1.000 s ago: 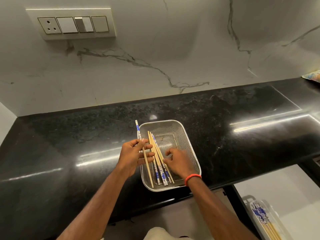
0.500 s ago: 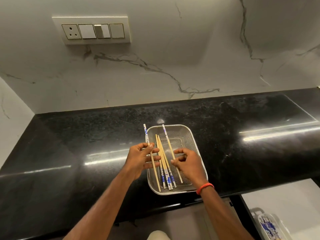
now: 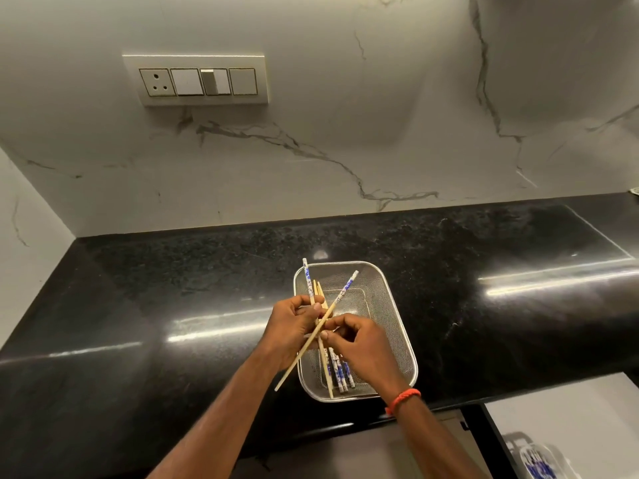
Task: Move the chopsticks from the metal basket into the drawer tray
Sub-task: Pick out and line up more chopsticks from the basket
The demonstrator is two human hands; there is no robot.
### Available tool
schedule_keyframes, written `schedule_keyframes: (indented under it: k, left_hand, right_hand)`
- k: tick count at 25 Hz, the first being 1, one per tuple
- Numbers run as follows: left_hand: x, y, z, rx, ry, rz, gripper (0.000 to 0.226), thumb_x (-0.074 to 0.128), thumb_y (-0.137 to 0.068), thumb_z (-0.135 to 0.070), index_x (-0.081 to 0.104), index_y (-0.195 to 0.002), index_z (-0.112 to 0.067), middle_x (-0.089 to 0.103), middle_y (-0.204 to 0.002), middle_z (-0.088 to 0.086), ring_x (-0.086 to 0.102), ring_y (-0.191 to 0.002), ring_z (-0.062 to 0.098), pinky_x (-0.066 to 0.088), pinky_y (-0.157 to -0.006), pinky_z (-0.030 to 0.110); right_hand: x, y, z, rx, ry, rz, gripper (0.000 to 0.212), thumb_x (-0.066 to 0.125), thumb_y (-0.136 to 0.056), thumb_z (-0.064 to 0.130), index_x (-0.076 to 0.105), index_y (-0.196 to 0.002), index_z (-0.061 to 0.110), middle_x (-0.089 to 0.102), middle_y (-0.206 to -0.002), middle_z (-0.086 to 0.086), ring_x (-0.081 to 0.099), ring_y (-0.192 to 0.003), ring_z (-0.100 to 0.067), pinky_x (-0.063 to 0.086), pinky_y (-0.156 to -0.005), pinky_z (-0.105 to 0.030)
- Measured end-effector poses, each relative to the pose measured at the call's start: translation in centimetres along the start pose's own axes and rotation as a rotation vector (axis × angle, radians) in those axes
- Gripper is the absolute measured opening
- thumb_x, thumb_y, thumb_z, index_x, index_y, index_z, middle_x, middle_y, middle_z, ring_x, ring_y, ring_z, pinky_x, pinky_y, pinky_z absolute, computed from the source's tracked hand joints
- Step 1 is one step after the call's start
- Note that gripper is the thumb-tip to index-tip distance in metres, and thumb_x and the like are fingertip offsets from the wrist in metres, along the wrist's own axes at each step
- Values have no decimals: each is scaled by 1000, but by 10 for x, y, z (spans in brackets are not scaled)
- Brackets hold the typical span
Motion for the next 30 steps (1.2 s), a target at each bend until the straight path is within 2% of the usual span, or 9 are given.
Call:
schedule_keyframes:
  k: [5,9,13,16,18,22,26,28,30]
  left_hand:
    - [0,6,7,-30,-10,39,15,59,-99,-5,70,-108,-2,79,-90,16,78,-74,25,61,-53,38]
    - [-5,9,11,-44,-22,58,13,59,-99,-9,70,-100,-2,74,-83,14,73,-63,19,59,-50,35]
    - [-10,13,10,-80,10,90,12,59,-99,-9,66,-104,0,75,-84,12,75,-69,21,61,-51,38]
    - [-13,14,6,-78,43,66,15,58,-100,-9,64,-109,1,78,-88,13,77,-78,29,63,-57,45]
    - [-19,13,2,-62,77,6,17,57,-101,-10,61,-114,1,79,-97,14,77,-81,33,64,-62,50]
    - [-32,12,-1,-50,111,-78,16,58,-100,-10,60,-114,-1,80,-97,12,77,-80,36,65,-65,50]
    - [-35,16,2,-72,104,-66,18,60,-98,-8,61,-115,-3,80,-93,11,78,-78,35,65,-60,44]
    - [-34,17,2,-85,96,-47,20,61,-97,-6,61,-117,-4,80,-93,11,78,-79,34,64,-60,44]
    - [-34,17,2,-87,96,-34,22,63,-96,-6,61,-118,-5,80,-94,11,77,-80,35,65,-62,45]
  right_hand:
    - [7,-7,10,-97,236,22,22,74,-87,37,74,-103,22,75,-85,4,71,-76,-5,61,-75,-25]
    - [13,-11,22,-181,521,51,28,59,-92,42,73,-109,23,75,-87,2,68,-73,-11,60,-71,-31]
    - [15,-17,27,-234,752,112,34,47,-93,44,73,-103,24,71,-79,2,65,-69,-15,57,-67,-33]
    - [11,-21,18,-244,624,111,35,50,-93,53,73,-107,31,73,-78,9,64,-66,-4,55,-63,-23]
    - [6,-24,2,-136,405,65,35,55,-93,55,72,-108,29,74,-87,10,67,-75,-2,55,-69,-18]
    - [13,-27,-42,123,464,134,36,59,-97,36,60,-129,18,71,-110,-3,68,-90,-9,58,-85,-27]
    - [26,-27,-55,211,350,166,54,65,-94,19,45,-144,18,70,-90,0,68,-81,-10,51,-63,-18]
    - [24,-29,-56,214,316,135,53,67,-92,16,48,-142,17,70,-83,0,68,-75,-8,52,-64,-17]
    - [16,-29,-55,212,287,88,40,69,-91,15,59,-130,15,69,-84,4,67,-78,-5,55,-72,-20]
Point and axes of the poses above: each hand's wrist, its own y-axis away from the middle knuckle, its own x-axis out of the palm, z = x × y, the point moved 3 cm from there along -y, towards the middle knuckle
